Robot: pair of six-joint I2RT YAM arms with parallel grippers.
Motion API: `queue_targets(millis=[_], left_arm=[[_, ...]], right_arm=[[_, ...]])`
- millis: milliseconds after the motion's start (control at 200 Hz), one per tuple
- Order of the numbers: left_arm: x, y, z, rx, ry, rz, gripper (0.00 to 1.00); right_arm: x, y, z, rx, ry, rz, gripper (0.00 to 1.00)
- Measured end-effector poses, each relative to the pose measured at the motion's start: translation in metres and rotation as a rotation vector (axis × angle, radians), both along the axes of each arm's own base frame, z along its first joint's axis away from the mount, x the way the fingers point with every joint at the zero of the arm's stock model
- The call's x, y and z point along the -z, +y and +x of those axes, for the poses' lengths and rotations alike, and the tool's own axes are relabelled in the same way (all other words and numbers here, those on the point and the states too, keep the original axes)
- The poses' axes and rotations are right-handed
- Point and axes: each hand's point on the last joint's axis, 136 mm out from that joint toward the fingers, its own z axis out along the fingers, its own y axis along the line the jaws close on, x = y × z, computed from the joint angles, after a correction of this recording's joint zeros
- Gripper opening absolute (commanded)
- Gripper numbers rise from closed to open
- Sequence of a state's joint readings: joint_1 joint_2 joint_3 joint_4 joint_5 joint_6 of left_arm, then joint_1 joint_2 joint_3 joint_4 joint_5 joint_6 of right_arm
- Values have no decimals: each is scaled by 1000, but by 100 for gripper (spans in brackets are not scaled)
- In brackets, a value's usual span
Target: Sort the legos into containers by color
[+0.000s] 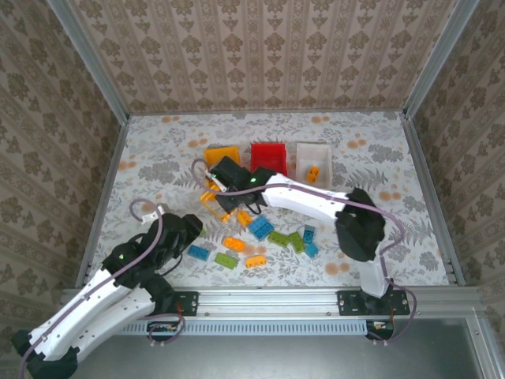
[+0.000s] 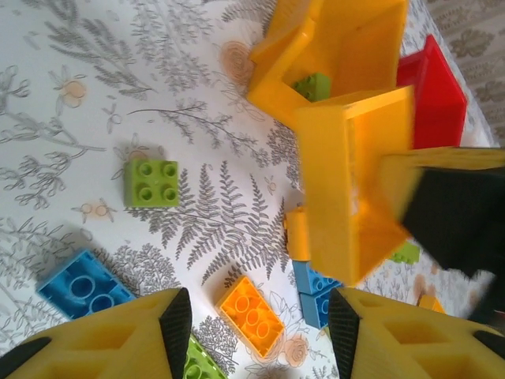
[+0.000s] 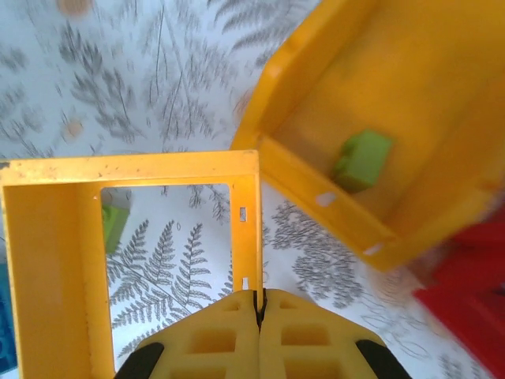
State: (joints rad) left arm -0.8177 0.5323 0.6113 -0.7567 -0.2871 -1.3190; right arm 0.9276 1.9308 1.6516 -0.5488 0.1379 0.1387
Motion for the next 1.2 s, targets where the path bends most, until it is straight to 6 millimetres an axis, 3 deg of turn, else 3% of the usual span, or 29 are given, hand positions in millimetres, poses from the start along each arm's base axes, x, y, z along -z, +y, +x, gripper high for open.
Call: queue_targets(millis=[50,145,220,375,425,490,615,720,865,1200], left_arm=[[-5,-7,3,29,-8,9,55],[-19,-28,14,109,-30,28,55],[-39,-53,28,188,-60,44,56],[-77,-120,54,375,-136,94,56],[-86,-140,60,425,-158,111,56],[-92,-165,67,482,-181,137,56],[-90,-199,77,556,-196,175,55],[-78,-211,81,587,-185,206,55],[-70,-213,82,604,-176,229,55],[-71,-214,81,608,-179,229,55]], right_arm=[[-18,-13,1,39,-26,34,0],[-51,-57,11,171,-70,105,0],[-67,-121,28,356,-82,145,0],[-72,-251,63,759,-89,143,0],[-67,-280,68,852,-77,120,0],[-57,-302,71,926,-42,73,0],[-36,-321,91,1007,23,-3,0],[-11,-326,107,1039,86,-68,0],[17,-323,119,1043,158,-145,0],[49,-318,134,1042,230,-220,0]])
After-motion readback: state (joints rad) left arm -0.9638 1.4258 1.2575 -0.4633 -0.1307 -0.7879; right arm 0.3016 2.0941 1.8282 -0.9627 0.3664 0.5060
